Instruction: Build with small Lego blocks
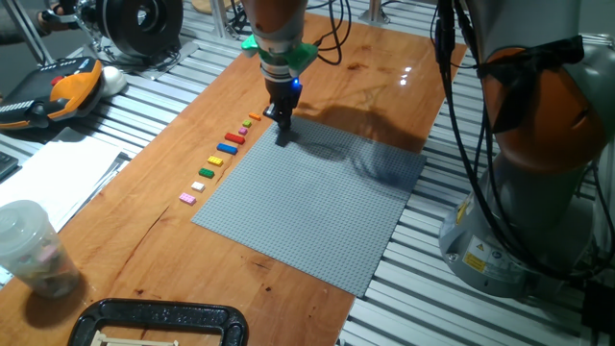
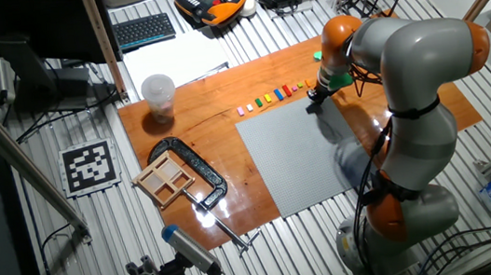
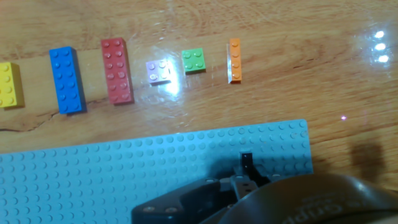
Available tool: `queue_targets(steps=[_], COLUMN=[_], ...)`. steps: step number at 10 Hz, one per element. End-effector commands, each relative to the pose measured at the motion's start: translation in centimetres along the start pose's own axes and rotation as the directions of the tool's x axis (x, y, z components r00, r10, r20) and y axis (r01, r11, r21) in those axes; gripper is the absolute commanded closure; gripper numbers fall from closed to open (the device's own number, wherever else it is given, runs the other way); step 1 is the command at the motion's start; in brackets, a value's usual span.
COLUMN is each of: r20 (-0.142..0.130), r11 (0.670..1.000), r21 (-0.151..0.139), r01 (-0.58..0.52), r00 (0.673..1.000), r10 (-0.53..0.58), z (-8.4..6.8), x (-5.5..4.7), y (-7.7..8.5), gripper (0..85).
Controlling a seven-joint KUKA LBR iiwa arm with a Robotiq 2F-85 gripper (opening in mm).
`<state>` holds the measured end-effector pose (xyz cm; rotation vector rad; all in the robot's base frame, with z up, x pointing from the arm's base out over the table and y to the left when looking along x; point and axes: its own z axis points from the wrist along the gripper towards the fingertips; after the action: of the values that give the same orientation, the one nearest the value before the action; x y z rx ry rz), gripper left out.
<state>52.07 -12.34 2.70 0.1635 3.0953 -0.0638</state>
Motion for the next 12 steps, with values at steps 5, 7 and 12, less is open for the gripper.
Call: queue_targets(steps=[5,7,12], r20=[-0.009,-0.009,0.005], r11=[1.000,1.000,1.000], r21=[-0.009,-0.017,-0.009], r01=[0.014,0.014,-0.013], r00=[1.000,1.000,1.000], r10=[-0.015,-0.014,0.013], z=[0.51,0.73,0.67], x=[0.08,0.13,0.47], y=[-0.05,-0.01,0.28], gripper=[85.0,85.0,85.0])
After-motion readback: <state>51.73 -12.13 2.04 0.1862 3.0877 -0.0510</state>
